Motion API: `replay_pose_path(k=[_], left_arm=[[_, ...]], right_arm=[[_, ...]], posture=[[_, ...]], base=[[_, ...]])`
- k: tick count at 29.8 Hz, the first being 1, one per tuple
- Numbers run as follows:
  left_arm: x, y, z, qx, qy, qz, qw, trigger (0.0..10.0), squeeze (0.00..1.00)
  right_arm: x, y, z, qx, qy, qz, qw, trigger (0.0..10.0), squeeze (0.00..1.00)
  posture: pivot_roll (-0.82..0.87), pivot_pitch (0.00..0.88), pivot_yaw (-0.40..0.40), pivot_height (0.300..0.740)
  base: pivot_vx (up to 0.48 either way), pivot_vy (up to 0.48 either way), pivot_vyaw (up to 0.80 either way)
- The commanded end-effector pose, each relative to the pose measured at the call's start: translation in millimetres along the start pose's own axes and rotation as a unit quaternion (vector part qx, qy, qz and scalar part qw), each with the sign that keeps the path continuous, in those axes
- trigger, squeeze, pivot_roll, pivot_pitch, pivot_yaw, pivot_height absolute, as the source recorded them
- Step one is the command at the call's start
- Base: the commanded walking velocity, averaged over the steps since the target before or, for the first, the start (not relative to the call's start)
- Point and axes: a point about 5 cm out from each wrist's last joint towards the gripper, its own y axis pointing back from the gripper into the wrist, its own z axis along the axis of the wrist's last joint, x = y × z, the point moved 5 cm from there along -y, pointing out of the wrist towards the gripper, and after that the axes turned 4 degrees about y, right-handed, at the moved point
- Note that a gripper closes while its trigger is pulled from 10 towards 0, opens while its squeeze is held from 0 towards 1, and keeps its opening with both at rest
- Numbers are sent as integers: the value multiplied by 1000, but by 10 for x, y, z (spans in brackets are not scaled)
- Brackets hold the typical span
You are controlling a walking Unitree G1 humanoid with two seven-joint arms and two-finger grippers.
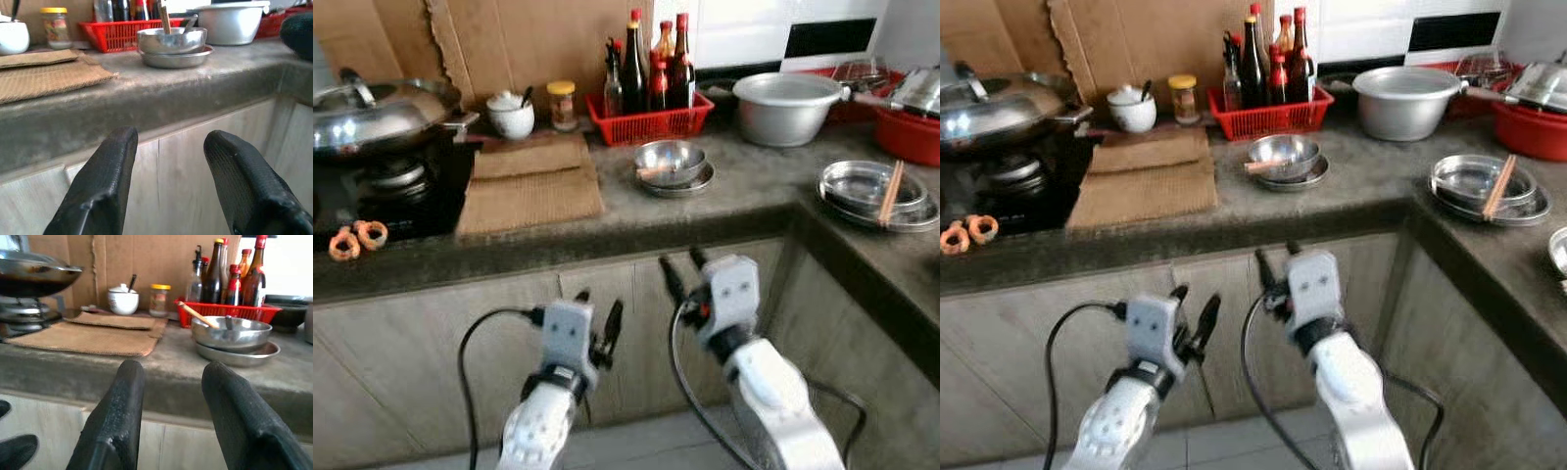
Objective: Kitchen organization
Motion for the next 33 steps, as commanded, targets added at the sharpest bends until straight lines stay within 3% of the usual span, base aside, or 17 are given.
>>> replay_pose_path(k=[1, 14, 15, 30, 31, 33], left_arm=[[-79, -19, 34, -6, 2, -14, 1000, 10000, 0], [-71, -20, 42, -8, 5, -11, 1000, 10000, 0], [-71, -20, 53, -12, 4, -11, 1000, 10000, 0], [-62, -23, 59, -12, 9, -8, 1000, 10000, 0], [-67, -24, 60, -12, 9, -9, 1000, 10000, 0], [-87, -27, 68, -14, 11, -14, 1000, 10000, 0]], right_arm=[[-96, 1, 0, -2, 1, -17, 1000, 10000, 0], [-97, -29, 24, -8, 0, -18, 1000, 10000, 0], [-95, -29, 28, -10, -3, -17, 1000, 10000, 1000], [-233, -20, 26, -13, 39, -30, 999, 10000, 1000], [-234, -23, 27, -13, 41, -29, 999, 10000, 0], [-244, -39, 42, -17, 44, -28, 998, 10000, 0]], posture=[[34, 0, 24, 740], [36, 13, 23, 740], [36, 13, 23, 740], [35, 24, 25, 740], [35, 24, 26, 740], [35, 25, 26, 740]], base=[[368, 0, 0], [357, 0, 0], [0, 0, 0], [0, 0, 0], [0, 0, 0], [0, 0, 0]])
